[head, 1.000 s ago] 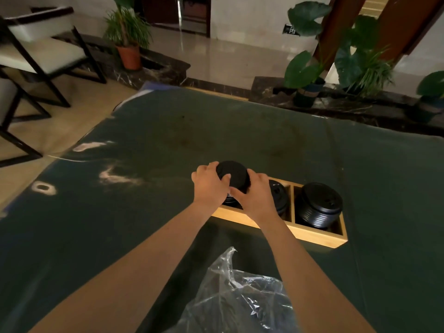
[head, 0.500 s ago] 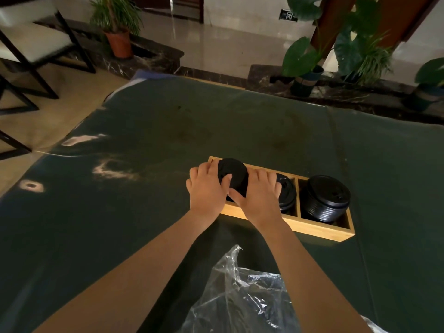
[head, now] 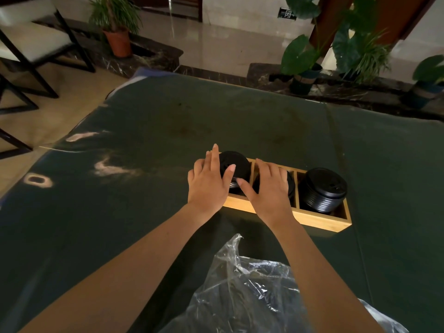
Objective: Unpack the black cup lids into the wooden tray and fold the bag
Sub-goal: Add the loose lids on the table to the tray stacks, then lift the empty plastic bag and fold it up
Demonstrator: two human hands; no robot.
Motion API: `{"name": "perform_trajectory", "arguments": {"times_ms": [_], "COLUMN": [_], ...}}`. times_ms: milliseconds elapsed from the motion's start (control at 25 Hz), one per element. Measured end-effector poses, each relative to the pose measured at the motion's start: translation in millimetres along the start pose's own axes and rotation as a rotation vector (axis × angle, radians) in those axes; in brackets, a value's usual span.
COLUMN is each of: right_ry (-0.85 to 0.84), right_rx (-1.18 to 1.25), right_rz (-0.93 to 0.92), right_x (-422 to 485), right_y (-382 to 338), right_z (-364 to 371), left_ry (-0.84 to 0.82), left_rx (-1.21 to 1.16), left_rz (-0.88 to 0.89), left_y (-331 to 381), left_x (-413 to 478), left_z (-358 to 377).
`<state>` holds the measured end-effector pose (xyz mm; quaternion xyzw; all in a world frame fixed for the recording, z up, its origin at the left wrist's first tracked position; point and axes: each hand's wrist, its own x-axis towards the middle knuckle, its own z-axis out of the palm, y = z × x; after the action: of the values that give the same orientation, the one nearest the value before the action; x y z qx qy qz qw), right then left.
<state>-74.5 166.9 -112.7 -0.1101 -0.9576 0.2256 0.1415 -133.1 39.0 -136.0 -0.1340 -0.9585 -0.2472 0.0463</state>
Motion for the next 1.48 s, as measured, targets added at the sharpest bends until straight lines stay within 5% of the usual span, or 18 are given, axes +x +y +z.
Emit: {"name": "perform_trajectory", "arguments": {"times_ms": [160, 360, 520, 600, 680, 760, 880, 960, 1040, 1120, 1480], "right_ry": [-0.037, -0.743, -0.851, -0.904, -0.879, -0.803, -0.718, -0.654, -0.59, -0.551, -0.328], "right_rx": [0.203, 0.083, 0.093, 0.098, 0.119, 0.155, 0.209, 0.284, 0.34, 0.396, 0.842], "right_rz": [-0.049, 0.001, 0.06, 0.074, 0.087, 0.105, 0.15, 0.226, 0.294, 0.354, 0.486], "right_x": [-34.4, -80.2, -92.6, -100.3, -106.4, -111.5, -118.8, -122.8, -126.4, -128.3, -121.5], "right_y": [16.5, 49.6, 60.3, 63.5, 65.3, 66.1, 70.2, 75.6, 80.2, 81.9, 88.1], "right_z": [-22.8, -35.0, -39.4, -42.0, -41.3, -39.8, -39.4, -40.7, -43.4, -45.7, -101.6], "left_ry": [-0.018, 0.031, 0.129, 0.011, -0.341, -0.518, -0.282, -0.105, -0.12, -0.234, -0.318], "left_rx": [-0.054, -0.122, -0.192, -0.235, -0.196, -0.187, -0.408, -0.759, -1.051, -1.249, -1.244], "left_rz": [-0.015, -0.05, -0.112, -0.184, -0.236, -0.33, -0.654, -0.905, -1.0, -0.953, -0.68], "left_y": [-0.6, -1.2, -10.4, -21.6, -26.6, -30.3, -34.5, -29.6, -5.9, 20.2, 50.9], "left_x": [-14.9, -48.1, -100.3, -136.1, -170.0, -203.9, -243.9, -259.6, -272.3, -279.2, -233.4], "left_z": [-5.0, -11.8, -21.3, -34.3, -49.2, -61.8, -72.3, -68.6, -62.3, -53.2, -46.7]}}
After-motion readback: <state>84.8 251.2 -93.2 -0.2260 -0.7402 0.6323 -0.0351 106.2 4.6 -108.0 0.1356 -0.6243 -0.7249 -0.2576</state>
